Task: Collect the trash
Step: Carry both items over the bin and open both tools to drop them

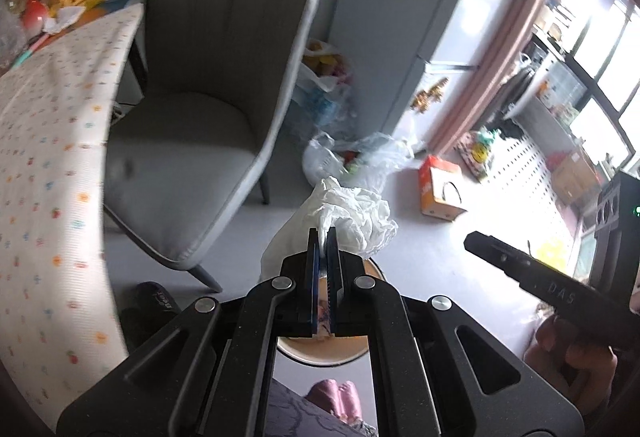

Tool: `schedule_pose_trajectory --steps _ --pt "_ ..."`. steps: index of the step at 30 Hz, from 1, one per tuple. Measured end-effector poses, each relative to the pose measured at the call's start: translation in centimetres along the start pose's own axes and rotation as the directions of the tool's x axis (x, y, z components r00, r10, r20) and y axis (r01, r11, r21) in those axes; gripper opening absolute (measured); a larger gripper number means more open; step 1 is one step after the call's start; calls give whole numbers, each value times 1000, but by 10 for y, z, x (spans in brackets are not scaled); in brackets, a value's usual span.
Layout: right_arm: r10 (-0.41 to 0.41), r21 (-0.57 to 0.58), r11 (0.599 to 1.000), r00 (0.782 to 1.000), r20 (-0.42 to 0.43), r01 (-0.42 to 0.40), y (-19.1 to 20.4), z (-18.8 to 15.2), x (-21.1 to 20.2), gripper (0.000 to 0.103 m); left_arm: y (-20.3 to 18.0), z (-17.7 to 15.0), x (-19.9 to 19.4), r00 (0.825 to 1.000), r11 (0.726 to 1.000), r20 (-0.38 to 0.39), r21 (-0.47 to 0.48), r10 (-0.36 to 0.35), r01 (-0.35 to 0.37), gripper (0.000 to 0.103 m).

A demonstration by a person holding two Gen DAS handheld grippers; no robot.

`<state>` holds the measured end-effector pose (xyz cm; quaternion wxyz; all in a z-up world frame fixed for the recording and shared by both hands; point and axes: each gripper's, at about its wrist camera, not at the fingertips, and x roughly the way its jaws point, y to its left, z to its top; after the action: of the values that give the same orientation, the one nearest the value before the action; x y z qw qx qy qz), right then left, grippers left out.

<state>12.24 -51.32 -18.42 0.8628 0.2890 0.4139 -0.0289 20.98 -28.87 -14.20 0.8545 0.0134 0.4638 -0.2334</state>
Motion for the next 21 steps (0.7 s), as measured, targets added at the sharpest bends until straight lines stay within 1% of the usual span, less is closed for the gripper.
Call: schedule_pose_trajectory --steps 2,3,4,5,6,11,15,18,20,21 --pt "-10 9 1000 1000 14 10 -6 2 -6 53 -4 1 4 999 999 -22 1 -37 37 17" --pt "-13 15 1000 1000 19 13 -8 3 -7 53 -4 0 4 997 998 -24 -8 -67 67 40" --pt "-15 22 1000 1000 22 14 -11 4 -9 53 -4 0 3 997 997 -12 -13 -77 77 58" --pt "-17 27 999 1000 24 16 -12 5 -10 53 -4 -1 -3 997 997 22 -15 -75 75 61" --pt "-18 31 999 999 27 18 -15 6 -12 53 -4 -1 -6 997 998 35 -13 -65 65 63" --pt "-9 29 1000 999 30 9 -14 5 -16 53 2 1 -16 997 998 52 -30 -49 51 64" --pt "3 13 1000 999 40 -4 -5 5 -21 55 9 2 -29 997 998 70 -46 -36 39 69" --pt "5 -5 1000 999 47 -4 3 5 -28 61 15 4 -45 994 997 104 -67 -25 32 77" --pt "6 -20 1000 998 61 -5 11 5 -36 69 20 5 -56 992 997 129 -77 -16 26 84" --pt "6 -26 1000 998 68 -4 15 6 -40 73 22 5 -64 989 997 147 -82 -4 16 91"
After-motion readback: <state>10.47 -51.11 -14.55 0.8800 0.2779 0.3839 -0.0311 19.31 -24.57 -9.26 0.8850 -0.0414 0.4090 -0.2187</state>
